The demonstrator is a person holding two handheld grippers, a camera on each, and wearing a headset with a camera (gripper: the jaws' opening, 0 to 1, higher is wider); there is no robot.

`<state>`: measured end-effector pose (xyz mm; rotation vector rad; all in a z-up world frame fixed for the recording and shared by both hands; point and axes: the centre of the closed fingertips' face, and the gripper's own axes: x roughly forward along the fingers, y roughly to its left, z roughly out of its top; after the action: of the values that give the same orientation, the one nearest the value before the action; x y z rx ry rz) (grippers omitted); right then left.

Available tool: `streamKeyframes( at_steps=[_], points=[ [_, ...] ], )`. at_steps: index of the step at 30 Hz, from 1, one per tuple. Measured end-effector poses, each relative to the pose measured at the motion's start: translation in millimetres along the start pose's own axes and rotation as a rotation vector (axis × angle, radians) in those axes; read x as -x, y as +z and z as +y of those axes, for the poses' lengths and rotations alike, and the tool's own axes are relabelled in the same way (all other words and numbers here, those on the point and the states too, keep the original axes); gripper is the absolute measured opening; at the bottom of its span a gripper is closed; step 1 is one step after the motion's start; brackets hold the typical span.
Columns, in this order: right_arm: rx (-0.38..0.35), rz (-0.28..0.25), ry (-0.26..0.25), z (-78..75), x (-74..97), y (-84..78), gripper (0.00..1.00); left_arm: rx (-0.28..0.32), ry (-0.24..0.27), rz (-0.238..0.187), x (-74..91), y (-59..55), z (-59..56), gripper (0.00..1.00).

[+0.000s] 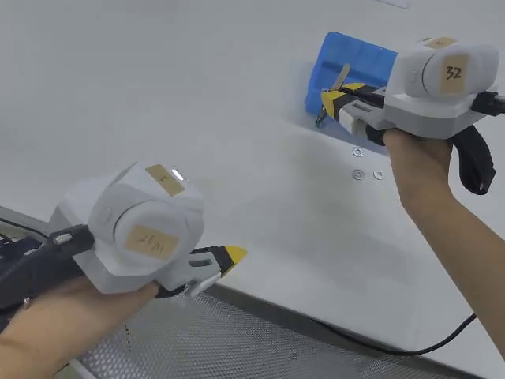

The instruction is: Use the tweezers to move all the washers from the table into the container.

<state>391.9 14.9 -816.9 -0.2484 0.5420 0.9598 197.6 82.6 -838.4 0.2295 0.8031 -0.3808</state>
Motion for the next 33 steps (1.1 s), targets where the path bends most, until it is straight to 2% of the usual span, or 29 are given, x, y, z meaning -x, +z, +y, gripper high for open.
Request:
streamKeyframes(
  at_steps=[5,12,18,21,24,29,33],
  points=[
    [0.009,0.002,-0.007,0.5,2.0,-1.2,0.02,0.002,-0.002,0.001,-0.2,-0.8,-0.2,0.81],
    [0.065,0.013,-0.002,4.5,4.1,-2.7,0.02,-0.002,-0.006,0.008,-0.5,-1.9,-1.0,0.81],
    [-0.008,0.004,0.019,2.1,6.0,-4.4,0.02,-0.003,-0.002,0.010,-0.8,-2.2,-0.2,0.81],
    [0.013,0.010,0.015,1.0,6.4,-5.9,0.02,-0.002,-0.003,0.011,-0.9,-2.5,-0.3,0.81],
    [-0.018,0.019,0.020,-2.7,5.1,-6.2,0.03,-0.006,-0.006,0.014,-1.2,-2.9,-1.1,0.81],
    [-0.013,0.030,0.019,0.1,1.9,-6.1,0.02,-0.009,-0.009,0.018,-1.6,-3.5,-1.7,0.80],
    [0.020,0.045,0.002,0.9,0.7,-6.1,0.02,-0.009,-0.010,0.021,-1.9,-4.1,-1.7,0.80]
  ],
)
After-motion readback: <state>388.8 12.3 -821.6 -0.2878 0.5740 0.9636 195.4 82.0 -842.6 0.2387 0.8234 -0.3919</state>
